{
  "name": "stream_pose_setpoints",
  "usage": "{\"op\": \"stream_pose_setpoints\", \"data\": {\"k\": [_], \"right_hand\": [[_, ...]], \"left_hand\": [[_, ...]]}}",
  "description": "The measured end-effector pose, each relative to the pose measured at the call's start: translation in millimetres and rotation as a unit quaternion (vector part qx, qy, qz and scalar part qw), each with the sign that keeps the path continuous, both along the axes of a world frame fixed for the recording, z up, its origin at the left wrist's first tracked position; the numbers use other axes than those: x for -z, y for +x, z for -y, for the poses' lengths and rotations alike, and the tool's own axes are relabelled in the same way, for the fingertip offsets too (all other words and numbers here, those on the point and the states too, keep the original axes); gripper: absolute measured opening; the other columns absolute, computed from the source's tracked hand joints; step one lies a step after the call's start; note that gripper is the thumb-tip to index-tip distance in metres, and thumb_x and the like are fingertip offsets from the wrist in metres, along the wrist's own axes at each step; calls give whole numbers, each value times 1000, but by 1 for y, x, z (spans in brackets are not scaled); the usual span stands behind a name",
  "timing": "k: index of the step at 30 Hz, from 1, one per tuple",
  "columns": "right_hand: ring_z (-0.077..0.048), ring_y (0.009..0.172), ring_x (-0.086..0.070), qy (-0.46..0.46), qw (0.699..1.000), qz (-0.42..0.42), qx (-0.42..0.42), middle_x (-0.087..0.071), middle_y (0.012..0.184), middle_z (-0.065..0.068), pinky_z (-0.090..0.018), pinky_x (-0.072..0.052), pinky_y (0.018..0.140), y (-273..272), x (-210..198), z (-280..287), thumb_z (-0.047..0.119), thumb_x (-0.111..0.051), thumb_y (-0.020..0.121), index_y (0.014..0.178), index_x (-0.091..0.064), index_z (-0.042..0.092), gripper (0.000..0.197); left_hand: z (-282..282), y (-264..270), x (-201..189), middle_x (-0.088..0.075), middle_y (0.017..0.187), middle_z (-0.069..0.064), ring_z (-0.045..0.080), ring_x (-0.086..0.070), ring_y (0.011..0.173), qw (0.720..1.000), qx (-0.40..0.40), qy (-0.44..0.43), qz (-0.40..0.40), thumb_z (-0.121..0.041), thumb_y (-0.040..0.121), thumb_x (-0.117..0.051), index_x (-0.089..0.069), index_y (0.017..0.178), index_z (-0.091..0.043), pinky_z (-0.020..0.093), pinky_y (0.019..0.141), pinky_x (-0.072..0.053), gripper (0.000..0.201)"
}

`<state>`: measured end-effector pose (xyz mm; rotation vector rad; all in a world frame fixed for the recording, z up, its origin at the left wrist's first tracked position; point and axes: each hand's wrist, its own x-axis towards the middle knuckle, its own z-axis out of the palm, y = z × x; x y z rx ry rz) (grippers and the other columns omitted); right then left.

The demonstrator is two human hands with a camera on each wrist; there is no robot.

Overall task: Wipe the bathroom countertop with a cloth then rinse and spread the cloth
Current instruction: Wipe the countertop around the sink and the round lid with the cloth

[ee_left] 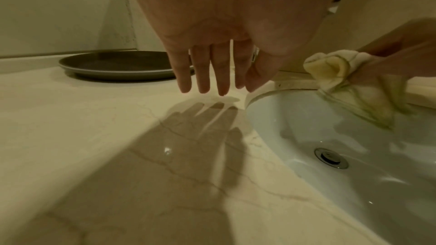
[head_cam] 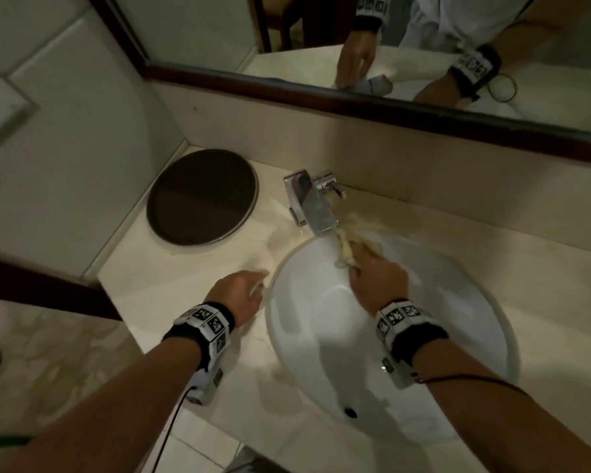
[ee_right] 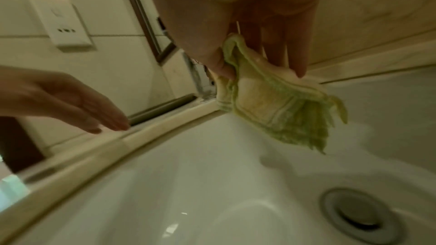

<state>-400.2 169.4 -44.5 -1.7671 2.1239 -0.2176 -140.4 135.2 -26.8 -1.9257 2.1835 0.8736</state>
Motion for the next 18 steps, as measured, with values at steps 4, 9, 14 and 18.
{"op": "stream_pose_setpoints", "data": {"k": [4,9,14,18], "right_hand": [[-31,99,-63,2,999,49,12,-66,117,-5,-35,-47,80,48,-15,6,29,-46,93,143,-40,33,50],[-35,94,-63,-52,995,84,26,-66,116,-8,-39,-49,79,103,-29,30,30,-47,92,140,-44,30,47],[-35,135,-38,5,997,11,-74,-35,151,-9,-47,-34,105,177,-5,46,37,-44,93,149,-28,24,60],[-36,148,3,108,989,-54,-81,-2,161,-18,-57,1,115,219,22,47,53,-34,95,154,-8,17,74]], "left_hand": [[1,13,-2,-53,139,-10,13,-50,126,1000,20,7,-7,-26,94,-53,-55,133,-30,20,107,-32,39],[16,39,-4,-53,138,-8,14,-52,123,998,53,20,6,-34,95,-50,-55,132,-30,20,104,-33,37],[36,77,-9,-52,139,-3,19,-51,124,996,83,12,8,-35,96,-48,-55,133,-31,25,103,-35,38],[46,108,-6,-51,140,-1,20,-45,128,991,128,19,23,-34,97,-44,-51,135,-29,31,106,-32,39]]}}
